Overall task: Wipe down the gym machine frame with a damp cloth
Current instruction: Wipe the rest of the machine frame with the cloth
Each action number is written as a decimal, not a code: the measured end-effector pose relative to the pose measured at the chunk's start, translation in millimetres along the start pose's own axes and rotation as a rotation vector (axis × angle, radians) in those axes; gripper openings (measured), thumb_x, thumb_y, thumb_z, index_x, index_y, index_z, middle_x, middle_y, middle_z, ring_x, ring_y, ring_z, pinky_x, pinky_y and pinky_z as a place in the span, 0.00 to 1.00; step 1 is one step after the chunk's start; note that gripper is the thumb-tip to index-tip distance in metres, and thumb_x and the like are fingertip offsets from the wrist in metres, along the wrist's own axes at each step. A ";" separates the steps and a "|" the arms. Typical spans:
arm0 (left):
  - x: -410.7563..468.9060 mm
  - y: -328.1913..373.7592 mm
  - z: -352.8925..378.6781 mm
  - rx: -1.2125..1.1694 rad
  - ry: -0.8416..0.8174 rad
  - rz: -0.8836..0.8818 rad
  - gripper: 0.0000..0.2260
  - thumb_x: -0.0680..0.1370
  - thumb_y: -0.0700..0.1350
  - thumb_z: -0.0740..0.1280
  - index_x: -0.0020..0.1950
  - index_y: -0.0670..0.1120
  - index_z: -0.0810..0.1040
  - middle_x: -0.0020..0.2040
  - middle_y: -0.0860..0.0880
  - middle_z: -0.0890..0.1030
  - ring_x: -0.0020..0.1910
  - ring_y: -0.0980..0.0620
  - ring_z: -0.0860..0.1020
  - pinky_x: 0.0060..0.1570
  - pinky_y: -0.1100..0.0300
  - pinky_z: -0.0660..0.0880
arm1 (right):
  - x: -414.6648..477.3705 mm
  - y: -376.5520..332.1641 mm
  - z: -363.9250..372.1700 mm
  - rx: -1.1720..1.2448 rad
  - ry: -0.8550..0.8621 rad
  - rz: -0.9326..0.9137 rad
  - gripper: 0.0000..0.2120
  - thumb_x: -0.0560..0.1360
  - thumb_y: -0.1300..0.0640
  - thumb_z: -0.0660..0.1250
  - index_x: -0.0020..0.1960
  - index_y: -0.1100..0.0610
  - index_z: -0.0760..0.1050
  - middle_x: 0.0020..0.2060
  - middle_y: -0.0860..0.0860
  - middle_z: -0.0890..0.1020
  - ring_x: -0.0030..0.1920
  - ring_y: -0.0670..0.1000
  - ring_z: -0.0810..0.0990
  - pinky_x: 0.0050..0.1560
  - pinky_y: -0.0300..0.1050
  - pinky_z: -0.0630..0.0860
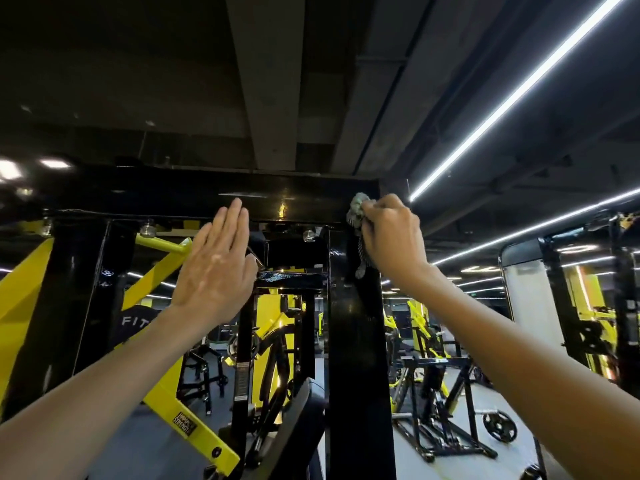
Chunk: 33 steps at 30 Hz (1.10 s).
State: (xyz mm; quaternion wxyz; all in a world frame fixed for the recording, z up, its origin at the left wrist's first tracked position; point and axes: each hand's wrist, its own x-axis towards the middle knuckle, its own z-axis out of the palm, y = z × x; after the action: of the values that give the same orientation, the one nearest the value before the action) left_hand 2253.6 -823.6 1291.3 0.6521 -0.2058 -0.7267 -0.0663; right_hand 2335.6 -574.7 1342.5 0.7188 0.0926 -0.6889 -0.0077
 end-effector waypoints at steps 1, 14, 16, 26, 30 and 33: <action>1.2 -4.3 0.8 0.014 0.005 -0.012 0.28 0.83 0.49 0.51 0.79 0.39 0.46 0.81 0.42 0.46 0.80 0.47 0.47 0.77 0.51 0.47 | 2.4 -2.5 2.3 0.001 0.010 0.062 0.11 0.79 0.63 0.63 0.58 0.64 0.80 0.52 0.61 0.79 0.46 0.63 0.81 0.46 0.48 0.74; 13.6 -50.7 -4.7 0.070 0.022 -0.009 0.28 0.83 0.47 0.54 0.80 0.37 0.50 0.81 0.40 0.50 0.80 0.43 0.51 0.77 0.49 0.52 | 4.5 -40.0 45.8 0.122 0.257 0.099 0.16 0.74 0.73 0.66 0.61 0.66 0.79 0.50 0.61 0.79 0.50 0.61 0.75 0.45 0.47 0.75; 12.2 -55.6 0.1 0.051 -0.001 0.001 0.30 0.83 0.47 0.55 0.80 0.39 0.46 0.81 0.41 0.46 0.80 0.45 0.48 0.77 0.51 0.49 | 3.3 -65.0 62.0 0.194 0.304 0.105 0.18 0.73 0.74 0.66 0.62 0.66 0.78 0.55 0.60 0.79 0.54 0.61 0.74 0.51 0.45 0.74; 8.0 -64.4 5.0 -0.028 0.037 0.069 0.31 0.83 0.46 0.56 0.81 0.39 0.46 0.81 0.42 0.46 0.80 0.46 0.46 0.78 0.52 0.48 | 0.9 -33.1 53.7 -0.001 0.087 -0.013 0.32 0.72 0.76 0.63 0.75 0.64 0.64 0.74 0.61 0.66 0.75 0.63 0.62 0.75 0.60 0.60; 8.7 -59.3 7.0 -0.083 0.056 0.042 0.31 0.82 0.44 0.58 0.80 0.39 0.46 0.81 0.42 0.46 0.80 0.47 0.45 0.77 0.52 0.46 | 6.7 -70.8 73.3 0.104 0.219 0.146 0.25 0.77 0.67 0.58 0.74 0.67 0.64 0.72 0.62 0.68 0.74 0.62 0.64 0.75 0.59 0.60; 8.5 -58.3 7.2 -0.027 0.067 0.028 0.32 0.81 0.45 0.58 0.81 0.39 0.46 0.81 0.42 0.46 0.80 0.46 0.46 0.77 0.51 0.47 | 8.1 -114.6 94.6 0.167 0.142 -0.061 0.25 0.76 0.67 0.61 0.73 0.66 0.66 0.71 0.61 0.69 0.73 0.62 0.64 0.74 0.60 0.60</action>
State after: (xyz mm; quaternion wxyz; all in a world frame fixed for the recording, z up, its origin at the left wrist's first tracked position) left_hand 2224.0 -872.0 1308.7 0.6740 -0.2223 -0.7006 -0.0740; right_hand 2255.6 -700.0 1337.3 0.7551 0.1737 -0.6313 0.0345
